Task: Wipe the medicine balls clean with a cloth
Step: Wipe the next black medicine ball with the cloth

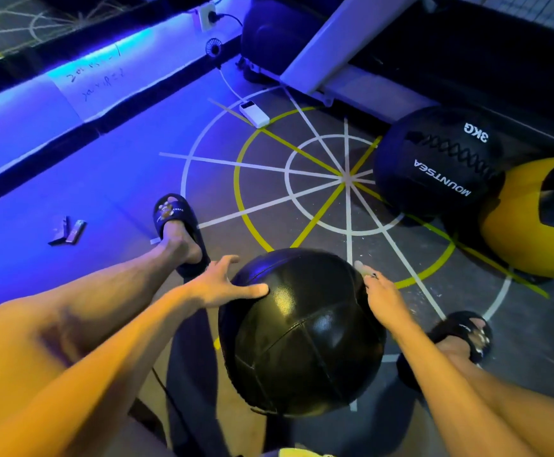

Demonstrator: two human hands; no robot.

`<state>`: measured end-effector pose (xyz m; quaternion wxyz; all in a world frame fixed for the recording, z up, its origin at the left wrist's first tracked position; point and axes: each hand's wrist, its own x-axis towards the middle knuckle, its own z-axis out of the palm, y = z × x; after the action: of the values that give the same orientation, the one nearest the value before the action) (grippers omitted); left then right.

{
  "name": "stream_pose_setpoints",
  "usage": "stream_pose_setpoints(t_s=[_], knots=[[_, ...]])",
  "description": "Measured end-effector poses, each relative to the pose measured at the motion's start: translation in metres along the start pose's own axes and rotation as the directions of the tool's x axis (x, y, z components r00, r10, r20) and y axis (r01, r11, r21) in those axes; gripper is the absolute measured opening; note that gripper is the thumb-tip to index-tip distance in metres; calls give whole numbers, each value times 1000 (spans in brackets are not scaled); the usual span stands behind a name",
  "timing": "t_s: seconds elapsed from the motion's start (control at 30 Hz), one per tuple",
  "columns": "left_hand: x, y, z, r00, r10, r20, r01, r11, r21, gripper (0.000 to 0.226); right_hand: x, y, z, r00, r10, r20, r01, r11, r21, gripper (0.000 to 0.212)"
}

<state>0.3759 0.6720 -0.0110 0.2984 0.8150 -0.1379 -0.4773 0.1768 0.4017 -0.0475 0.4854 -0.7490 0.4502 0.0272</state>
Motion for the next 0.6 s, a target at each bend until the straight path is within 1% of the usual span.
stream_pose_setpoints(t_s=[0.07,0.1,0.13,0.17,0.23,0.33,0.4,0.47,0.5,0.57,0.6], knots=[[-3,-6,10,995,-66,71,84,956,-280,132,-7,11,0,998,63,-28,-59,992,114,43],[-4,-8,17,993,-81,84,107,921,-374,128,-11,15,0,992,117,-42,-107,975,192,42],[-2,-12,23,993,-89,80,115,894,-433,128,-15,19,1,983,172,-58,-152,954,257,41],[0,-17,27,993,-95,65,115,877,-467,133,-17,23,3,974,213,-71,-182,935,303,40],[4,-21,31,997,-71,29,76,872,-483,141,-19,27,5,965,250,-78,-208,912,353,38],[4,-23,25,1000,-25,-12,16,887,-461,141,-19,27,11,954,290,-82,-223,862,455,35],[3,-21,13,997,54,-60,-76,885,-459,134,-18,21,16,947,308,-90,-219,827,518,31],[1,-14,-4,984,115,-137,-165,880,-446,126,-11,6,24,941,308,-139,-186,816,547,30],[3,-12,-14,974,134,-182,-203,873,-444,119,-7,-3,30,950,277,-144,-151,812,564,30],[8,-7,-35,946,137,-293,-263,853,-450,96,6,-30,41,974,185,-134,-71,803,591,33],[14,-6,-44,926,127,-355,-283,857,-431,94,14,-41,48,982,142,-124,-43,810,584,36]])
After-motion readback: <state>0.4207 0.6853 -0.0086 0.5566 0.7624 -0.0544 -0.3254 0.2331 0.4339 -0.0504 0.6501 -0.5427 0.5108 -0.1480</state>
